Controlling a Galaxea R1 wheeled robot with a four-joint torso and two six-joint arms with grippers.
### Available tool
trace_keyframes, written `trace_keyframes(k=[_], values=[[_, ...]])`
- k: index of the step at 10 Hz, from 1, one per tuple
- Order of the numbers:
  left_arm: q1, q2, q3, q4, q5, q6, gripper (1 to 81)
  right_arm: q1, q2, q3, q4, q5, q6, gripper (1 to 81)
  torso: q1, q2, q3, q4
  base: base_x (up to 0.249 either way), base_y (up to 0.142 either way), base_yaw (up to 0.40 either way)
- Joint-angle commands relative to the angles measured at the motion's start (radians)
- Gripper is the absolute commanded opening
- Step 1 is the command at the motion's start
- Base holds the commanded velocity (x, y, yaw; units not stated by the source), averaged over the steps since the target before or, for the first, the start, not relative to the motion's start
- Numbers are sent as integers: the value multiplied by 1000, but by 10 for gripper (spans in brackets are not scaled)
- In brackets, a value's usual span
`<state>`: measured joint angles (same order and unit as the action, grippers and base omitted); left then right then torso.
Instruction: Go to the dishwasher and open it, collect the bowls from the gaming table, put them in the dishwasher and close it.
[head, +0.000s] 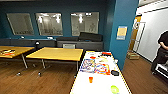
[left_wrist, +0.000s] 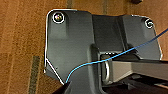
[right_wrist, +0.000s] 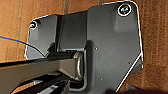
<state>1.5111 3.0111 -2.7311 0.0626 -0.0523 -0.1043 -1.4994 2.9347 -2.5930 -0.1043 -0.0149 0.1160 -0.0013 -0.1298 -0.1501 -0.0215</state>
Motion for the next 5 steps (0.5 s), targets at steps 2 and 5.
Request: trace_keyframes(k=[2,5], values=[[-50,-1,1,-3,49,5,811,49,-9,8,3,-43,-2,811,1,0,0,0,45,0,0],[-50,-1,1,-6,49,5,811,49,-7,10,6,-43,-2,811,2,-1,0,0,109,0,0]])
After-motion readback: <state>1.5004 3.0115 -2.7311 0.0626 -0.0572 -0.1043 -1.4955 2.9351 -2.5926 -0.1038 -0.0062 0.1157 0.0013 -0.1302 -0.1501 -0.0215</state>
